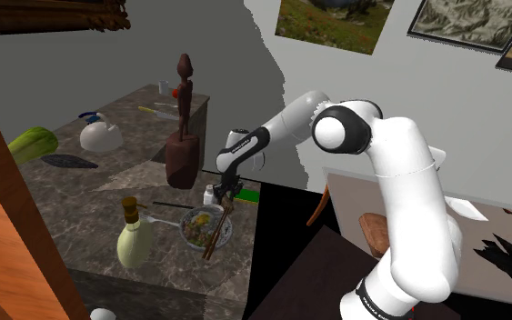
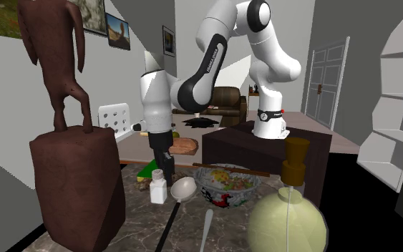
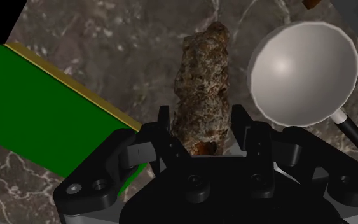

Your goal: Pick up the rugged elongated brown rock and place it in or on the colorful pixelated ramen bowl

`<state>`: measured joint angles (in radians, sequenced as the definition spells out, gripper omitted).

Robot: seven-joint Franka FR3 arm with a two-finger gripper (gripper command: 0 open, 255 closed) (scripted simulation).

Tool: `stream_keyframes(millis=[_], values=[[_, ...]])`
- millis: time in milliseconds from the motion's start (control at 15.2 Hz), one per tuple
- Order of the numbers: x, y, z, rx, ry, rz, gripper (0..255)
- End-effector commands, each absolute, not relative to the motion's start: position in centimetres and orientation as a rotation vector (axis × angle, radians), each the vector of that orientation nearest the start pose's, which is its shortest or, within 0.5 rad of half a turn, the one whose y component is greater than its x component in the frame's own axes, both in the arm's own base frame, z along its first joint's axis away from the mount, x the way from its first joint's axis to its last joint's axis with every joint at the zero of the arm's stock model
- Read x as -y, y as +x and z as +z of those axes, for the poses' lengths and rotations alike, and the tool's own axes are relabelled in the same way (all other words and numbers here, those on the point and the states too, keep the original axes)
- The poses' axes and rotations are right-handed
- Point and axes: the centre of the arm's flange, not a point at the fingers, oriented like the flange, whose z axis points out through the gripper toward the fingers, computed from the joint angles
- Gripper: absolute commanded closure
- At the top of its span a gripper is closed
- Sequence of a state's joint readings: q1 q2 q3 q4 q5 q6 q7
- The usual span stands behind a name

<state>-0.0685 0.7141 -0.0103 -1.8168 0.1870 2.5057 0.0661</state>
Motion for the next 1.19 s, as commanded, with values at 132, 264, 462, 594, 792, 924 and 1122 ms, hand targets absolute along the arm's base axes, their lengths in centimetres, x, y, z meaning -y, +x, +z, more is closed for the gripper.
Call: stream_keyframes(millis=[132, 264, 462, 594, 792, 924, 1122], values=[[5.2, 64.0, 15.9, -0.446, -3.006, 0.038, 255], [5.2, 64.0, 17.0, -0.446, -3.006, 0.038, 255], [5.2, 64.0, 18.6, -0.446, -3.006, 0.038, 255], [5.2, 64.0, 19.6, -0.446, -3.006, 0.038, 255], [5.2, 64.0, 21.2, -0.446, -3.006, 0.038, 255], [5.2, 64.0, 22.3, -0.446, -3.006, 0.038, 255], [5.2, 64.0, 23.9, -0.446, -3.006, 0.038, 255]])
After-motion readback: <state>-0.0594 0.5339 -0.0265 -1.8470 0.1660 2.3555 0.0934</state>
